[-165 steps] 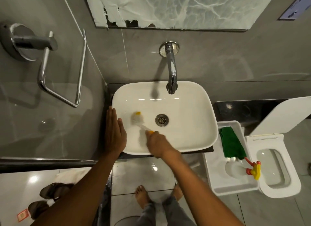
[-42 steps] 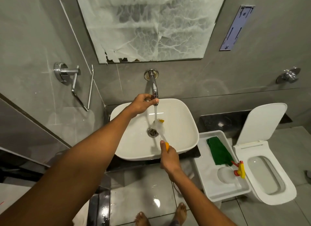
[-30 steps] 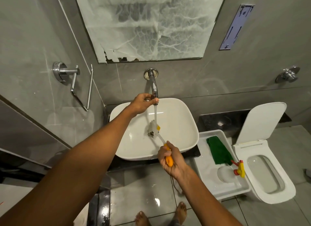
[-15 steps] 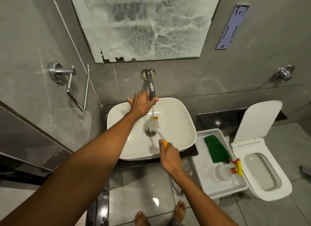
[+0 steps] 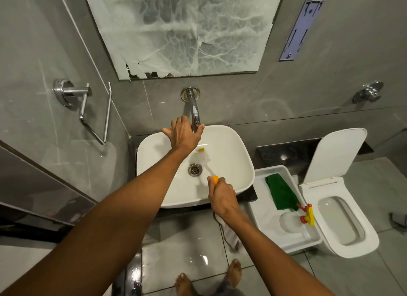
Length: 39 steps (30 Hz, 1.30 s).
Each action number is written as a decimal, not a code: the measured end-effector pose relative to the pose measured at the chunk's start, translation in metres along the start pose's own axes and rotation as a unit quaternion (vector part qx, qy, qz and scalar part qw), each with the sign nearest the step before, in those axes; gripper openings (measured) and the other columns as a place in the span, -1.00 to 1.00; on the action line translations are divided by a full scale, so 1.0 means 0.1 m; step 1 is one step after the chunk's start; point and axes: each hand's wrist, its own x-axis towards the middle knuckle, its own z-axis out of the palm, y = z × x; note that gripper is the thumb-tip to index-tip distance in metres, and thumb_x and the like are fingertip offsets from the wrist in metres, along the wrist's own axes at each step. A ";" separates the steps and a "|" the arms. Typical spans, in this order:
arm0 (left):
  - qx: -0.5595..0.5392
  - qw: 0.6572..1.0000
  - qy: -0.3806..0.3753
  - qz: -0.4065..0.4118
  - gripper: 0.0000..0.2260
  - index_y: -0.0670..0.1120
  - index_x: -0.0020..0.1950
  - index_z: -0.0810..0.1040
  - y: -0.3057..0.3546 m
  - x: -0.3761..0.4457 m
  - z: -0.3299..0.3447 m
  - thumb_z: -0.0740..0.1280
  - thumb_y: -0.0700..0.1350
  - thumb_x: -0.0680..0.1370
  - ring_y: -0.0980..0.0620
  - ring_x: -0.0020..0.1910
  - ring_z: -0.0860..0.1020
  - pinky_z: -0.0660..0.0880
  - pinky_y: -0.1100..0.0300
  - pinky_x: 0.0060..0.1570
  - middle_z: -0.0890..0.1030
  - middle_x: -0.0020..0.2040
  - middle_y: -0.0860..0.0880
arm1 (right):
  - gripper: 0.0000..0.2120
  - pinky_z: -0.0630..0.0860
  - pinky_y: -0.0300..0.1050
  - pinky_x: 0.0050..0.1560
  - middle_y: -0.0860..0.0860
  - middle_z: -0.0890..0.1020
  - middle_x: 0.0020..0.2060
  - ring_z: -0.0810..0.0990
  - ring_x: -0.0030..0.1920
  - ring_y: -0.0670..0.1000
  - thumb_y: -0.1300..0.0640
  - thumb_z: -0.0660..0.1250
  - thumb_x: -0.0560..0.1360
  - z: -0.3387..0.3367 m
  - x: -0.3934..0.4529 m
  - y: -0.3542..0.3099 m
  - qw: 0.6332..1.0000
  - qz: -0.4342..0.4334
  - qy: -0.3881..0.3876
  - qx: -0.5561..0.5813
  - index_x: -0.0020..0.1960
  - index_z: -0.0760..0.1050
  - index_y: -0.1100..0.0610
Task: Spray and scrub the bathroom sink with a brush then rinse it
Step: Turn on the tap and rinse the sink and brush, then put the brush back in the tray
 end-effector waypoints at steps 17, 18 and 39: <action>-0.007 0.999 0.004 -0.043 -0.52 -0.12 0.05 0.50 -0.12 -0.99 0.64 0.14 0.30 0.70 -0.18 0.14 0.53 0.29 -0.16 0.23 0.57 0.04 -0.10 | -0.65 0.71 -0.12 -0.19 0.04 0.68 -0.17 0.71 -0.14 -0.01 -0.34 0.18 0.67 -0.47 0.11 0.91 0.982 -0.058 0.036 0.178 0.08 0.44 -0.06; -0.001 1.000 0.002 -0.026 -0.54 -0.13 0.02 0.51 -0.08 -1.07 0.71 0.16 0.27 0.71 -0.19 0.10 0.54 0.32 -0.15 0.19 0.58 0.00 -0.10 | -0.68 0.64 -0.24 -0.27 0.00 0.67 -0.21 0.70 -0.16 -0.08 -0.36 0.17 0.67 -0.53 0.14 1.02 0.980 -0.069 0.047 0.178 0.07 0.44 -0.11; 0.137 0.941 -0.205 0.234 -0.16 -0.08 0.76 -0.04 0.92 -1.21 2.25 0.06 0.42 0.66 -0.06 0.76 -0.24 -0.07 -0.20 0.73 -0.17 0.78 -0.06 | -0.80 0.54 -0.02 0.20 0.01 0.62 0.04 0.64 0.05 0.09 -0.10 0.16 0.76 -0.16 0.87 3.40 0.976 0.180 -0.029 0.116 0.17 0.41 0.01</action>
